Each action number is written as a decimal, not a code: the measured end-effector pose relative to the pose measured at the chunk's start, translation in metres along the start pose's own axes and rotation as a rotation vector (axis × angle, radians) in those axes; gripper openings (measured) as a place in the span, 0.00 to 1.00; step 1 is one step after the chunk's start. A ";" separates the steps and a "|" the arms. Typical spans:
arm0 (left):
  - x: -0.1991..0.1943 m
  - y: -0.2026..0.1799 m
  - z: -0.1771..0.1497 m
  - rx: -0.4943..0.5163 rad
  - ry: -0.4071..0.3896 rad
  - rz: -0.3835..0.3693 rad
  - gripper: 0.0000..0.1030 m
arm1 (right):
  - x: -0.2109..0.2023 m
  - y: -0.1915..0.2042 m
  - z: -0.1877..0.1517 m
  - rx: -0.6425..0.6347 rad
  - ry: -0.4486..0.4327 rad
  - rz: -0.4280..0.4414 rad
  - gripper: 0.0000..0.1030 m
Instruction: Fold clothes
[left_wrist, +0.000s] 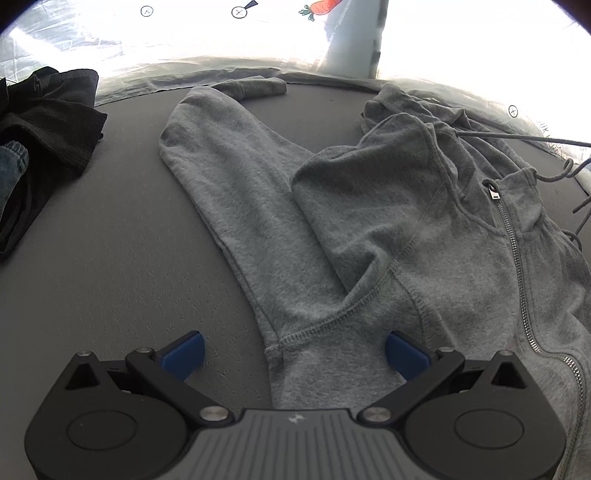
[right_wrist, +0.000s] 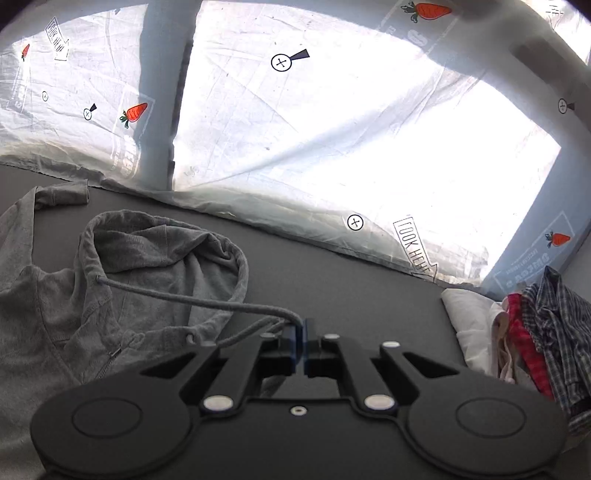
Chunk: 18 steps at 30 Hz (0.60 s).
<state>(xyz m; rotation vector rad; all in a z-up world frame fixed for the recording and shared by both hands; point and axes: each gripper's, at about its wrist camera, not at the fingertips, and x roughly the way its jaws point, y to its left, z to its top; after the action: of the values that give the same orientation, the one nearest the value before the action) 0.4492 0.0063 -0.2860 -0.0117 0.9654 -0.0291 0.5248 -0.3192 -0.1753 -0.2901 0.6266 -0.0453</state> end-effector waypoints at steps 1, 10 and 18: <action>0.000 0.000 0.000 0.000 -0.002 0.000 1.00 | -0.006 -0.001 0.003 -0.008 -0.014 0.007 0.03; -0.001 0.000 -0.002 0.005 -0.015 -0.003 1.00 | -0.064 -0.005 0.013 0.335 -0.012 0.407 0.03; -0.002 -0.001 -0.003 0.006 -0.020 -0.001 1.00 | -0.023 0.045 -0.037 0.467 0.287 0.491 0.24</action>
<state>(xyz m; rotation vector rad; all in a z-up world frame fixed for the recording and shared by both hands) 0.4454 0.0057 -0.2864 -0.0071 0.9449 -0.0323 0.4827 -0.2820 -0.2034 0.3324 0.9350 0.2399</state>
